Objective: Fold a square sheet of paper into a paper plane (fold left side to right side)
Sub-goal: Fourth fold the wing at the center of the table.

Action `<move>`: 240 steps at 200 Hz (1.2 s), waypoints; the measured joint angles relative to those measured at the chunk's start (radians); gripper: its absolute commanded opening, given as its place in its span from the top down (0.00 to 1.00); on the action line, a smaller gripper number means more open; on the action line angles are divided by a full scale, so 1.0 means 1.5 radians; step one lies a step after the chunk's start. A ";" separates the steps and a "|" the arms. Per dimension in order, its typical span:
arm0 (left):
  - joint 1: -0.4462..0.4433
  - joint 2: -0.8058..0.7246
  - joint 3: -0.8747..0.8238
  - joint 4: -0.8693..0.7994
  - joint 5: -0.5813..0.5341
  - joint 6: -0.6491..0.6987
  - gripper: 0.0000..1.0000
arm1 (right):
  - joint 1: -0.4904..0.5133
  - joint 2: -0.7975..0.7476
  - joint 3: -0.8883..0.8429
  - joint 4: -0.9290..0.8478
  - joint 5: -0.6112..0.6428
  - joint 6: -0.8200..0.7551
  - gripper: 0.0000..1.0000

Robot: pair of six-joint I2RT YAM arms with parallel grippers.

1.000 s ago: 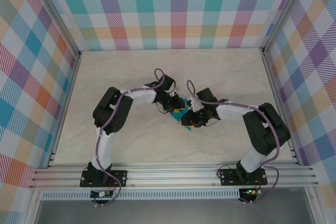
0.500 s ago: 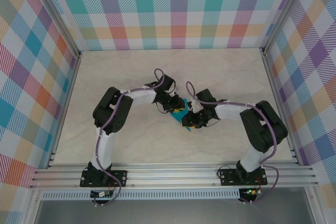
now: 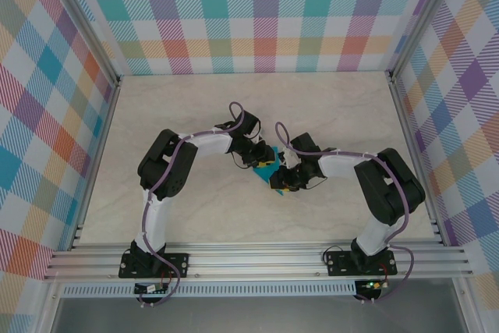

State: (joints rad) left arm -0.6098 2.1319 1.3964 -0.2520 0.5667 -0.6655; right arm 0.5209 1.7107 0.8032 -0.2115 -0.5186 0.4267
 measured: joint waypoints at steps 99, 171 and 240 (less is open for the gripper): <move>0.003 -0.002 -0.012 0.014 0.023 -0.001 0.72 | -0.002 -0.048 -0.069 0.044 -0.011 0.000 0.69; 0.002 -0.013 -0.023 0.017 0.018 0.000 0.70 | -0.001 -0.114 -0.034 -0.068 0.004 -0.001 0.70; 0.001 -0.026 -0.039 0.018 0.008 0.000 0.69 | -0.001 -0.044 0.009 -0.063 -0.003 0.002 0.71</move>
State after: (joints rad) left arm -0.6083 2.0922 1.3384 -0.2256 0.5785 -0.6651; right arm 0.5194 1.6444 0.8165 -0.3054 -0.5232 0.4301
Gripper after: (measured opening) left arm 0.309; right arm 0.294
